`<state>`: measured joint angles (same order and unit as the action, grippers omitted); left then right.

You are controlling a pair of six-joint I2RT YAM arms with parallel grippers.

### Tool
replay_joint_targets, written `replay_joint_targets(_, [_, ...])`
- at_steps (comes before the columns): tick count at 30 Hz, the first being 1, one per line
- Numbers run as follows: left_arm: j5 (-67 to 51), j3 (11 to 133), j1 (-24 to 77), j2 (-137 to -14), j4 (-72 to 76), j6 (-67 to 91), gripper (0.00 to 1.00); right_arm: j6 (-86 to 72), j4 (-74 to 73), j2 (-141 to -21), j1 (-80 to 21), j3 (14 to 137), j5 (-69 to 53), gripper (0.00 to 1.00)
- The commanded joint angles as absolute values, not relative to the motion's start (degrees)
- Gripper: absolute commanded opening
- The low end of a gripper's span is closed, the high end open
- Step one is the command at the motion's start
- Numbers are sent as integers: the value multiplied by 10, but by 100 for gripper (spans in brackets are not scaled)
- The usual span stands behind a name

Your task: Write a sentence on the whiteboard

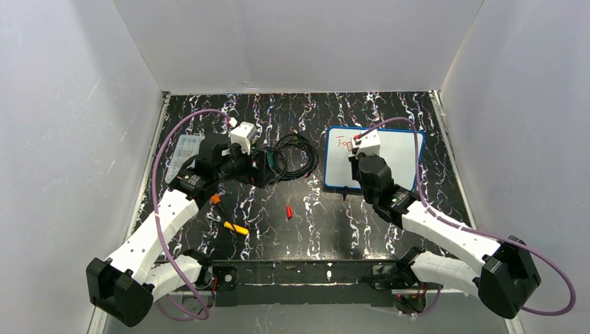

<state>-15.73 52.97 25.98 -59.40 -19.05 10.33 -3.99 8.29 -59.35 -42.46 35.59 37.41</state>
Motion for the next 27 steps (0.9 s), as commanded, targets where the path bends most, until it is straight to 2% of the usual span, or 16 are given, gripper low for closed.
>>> replay_joint_targets(1, [-168,525,258,-579,-185,104,88,-12,132,-608,-423,392,401,1])
replay_joint_targets(27, [-170,525,258,-576,-185,105,88,-68,68,-574,-417,339,367,1])
